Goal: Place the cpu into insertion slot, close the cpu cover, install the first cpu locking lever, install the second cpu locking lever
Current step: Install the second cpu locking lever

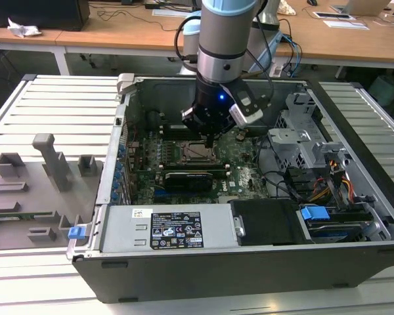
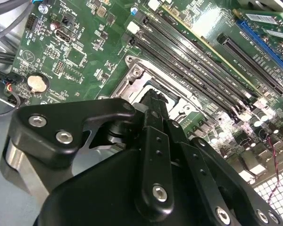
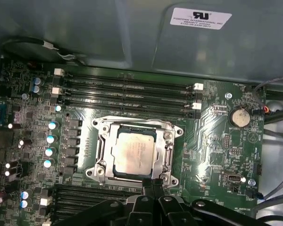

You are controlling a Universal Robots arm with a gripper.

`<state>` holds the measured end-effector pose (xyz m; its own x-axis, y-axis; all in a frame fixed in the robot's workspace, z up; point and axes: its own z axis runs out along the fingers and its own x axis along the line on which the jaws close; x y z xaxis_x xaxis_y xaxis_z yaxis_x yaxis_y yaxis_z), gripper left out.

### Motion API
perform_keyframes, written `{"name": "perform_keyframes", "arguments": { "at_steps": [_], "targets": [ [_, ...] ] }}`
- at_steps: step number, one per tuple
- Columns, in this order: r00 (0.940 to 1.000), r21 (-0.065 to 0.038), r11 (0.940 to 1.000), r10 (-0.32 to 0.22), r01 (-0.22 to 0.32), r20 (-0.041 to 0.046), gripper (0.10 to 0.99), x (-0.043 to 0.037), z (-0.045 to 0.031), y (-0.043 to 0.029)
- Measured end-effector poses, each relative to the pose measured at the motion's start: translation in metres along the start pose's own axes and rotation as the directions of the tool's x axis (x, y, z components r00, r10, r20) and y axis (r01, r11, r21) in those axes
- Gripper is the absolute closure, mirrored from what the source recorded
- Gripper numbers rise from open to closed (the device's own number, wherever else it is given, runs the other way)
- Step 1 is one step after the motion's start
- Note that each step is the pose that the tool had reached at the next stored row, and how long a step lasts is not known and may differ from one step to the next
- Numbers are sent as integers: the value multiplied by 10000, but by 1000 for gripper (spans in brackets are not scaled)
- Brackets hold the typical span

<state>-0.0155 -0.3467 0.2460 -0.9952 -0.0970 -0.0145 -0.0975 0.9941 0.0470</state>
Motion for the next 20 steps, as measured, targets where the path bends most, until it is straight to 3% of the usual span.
{"name": "perform_keyframes", "arguments": {
  "at_steps": [12, 17, 20],
  "targets": [
    [10000, -123, 9999, 3, -3, -28, 980, 7, -3, -78],
    [10000, -243, 9997, 8, -10, -100, 980, 10, -4, -102],
    [9999, -396, 9992, 11, -18, -166, 980, 12, -5, -128]
  ]
}}
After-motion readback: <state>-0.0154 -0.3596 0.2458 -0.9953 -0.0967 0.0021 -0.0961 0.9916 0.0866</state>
